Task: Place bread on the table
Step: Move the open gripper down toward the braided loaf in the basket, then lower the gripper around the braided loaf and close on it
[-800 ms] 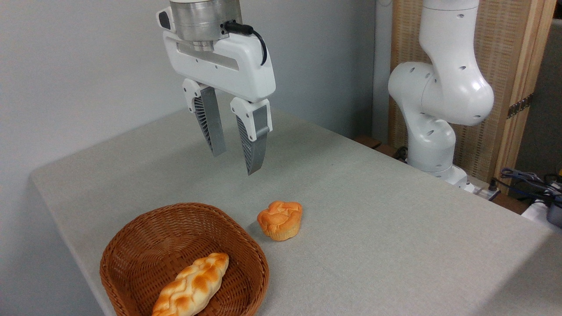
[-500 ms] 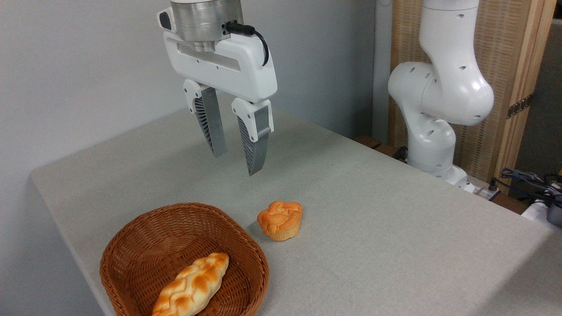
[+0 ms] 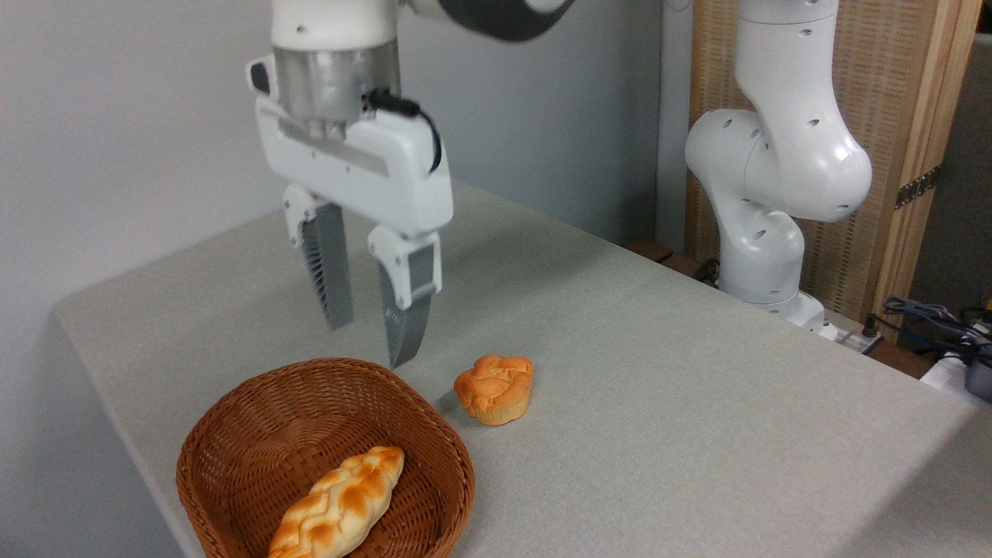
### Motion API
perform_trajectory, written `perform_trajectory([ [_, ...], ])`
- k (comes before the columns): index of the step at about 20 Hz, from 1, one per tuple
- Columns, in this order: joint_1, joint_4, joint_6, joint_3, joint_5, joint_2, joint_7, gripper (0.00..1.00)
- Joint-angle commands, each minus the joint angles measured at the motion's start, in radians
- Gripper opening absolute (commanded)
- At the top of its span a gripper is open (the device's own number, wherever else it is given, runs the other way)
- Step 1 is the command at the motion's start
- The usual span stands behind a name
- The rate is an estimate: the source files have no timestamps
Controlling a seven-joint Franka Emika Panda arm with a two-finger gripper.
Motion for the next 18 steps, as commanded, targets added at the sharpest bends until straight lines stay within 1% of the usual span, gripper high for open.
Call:
perform_trajectory([
  [1,-0.009,-0.039,0.131,0.016,0.052,0.066,0.013,1.00],
  [2,-0.009,-0.052,0.157,0.017,0.084,0.075,0.013,1.00],
  [4,-0.007,-0.053,0.189,0.023,0.112,0.102,0.020,1.00],
  [8,-0.007,-0.088,0.286,0.031,0.118,0.171,0.018,1.00],
  [16,-0.007,-0.119,0.326,0.020,0.115,0.210,0.007,1.00],
  [17,-0.007,-0.124,0.333,0.019,0.115,0.211,0.007,0.98],
  [18,-0.007,-0.128,0.344,0.019,0.115,0.213,0.007,0.91],
])
